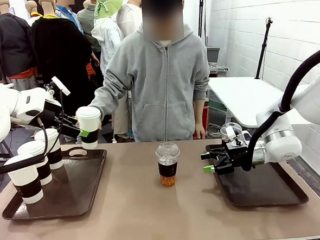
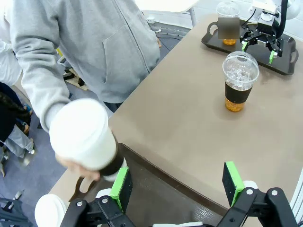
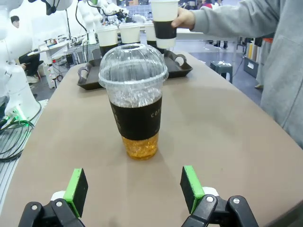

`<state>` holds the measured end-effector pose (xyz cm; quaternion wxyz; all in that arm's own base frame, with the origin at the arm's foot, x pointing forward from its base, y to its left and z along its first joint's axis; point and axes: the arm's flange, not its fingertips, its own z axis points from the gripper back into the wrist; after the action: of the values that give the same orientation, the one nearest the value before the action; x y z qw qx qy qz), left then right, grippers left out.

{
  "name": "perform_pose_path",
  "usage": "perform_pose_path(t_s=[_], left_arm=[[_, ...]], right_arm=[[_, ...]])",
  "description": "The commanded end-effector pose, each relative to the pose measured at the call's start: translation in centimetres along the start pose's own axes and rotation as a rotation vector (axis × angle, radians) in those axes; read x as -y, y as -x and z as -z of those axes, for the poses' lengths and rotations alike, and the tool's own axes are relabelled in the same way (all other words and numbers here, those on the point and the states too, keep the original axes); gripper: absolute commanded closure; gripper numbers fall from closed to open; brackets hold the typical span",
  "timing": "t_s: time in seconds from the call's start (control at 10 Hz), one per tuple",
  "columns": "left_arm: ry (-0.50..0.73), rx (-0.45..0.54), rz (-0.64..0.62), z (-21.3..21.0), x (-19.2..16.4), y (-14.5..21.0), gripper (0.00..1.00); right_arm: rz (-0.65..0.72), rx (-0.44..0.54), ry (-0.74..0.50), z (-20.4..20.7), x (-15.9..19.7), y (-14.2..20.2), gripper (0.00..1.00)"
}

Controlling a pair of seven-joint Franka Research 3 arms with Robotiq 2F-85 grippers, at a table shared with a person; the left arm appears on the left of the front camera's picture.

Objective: Distribute the coffee onto the tray.
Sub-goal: Pick up another iced Americano from the middle of the table and place it on the right Handle tray.

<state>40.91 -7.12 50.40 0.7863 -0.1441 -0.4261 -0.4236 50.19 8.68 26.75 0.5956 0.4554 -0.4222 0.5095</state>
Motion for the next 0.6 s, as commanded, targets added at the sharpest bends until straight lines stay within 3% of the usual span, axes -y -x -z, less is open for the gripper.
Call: perform_pose_path(t_s=[0.0,0.5], left_arm=[[0.005,0.002,-0.004,0.0,-0.1,0.1,0.0],[0.005,0.002,-0.004,0.0,-0.1,0.1,0.0]], right_arm=[[-0.012,-0.003,0.0,1.9,1.2,-0.6,0.0],[-0.027,0.007,-0.074,6.2,3.0,-1.5,0.0]])
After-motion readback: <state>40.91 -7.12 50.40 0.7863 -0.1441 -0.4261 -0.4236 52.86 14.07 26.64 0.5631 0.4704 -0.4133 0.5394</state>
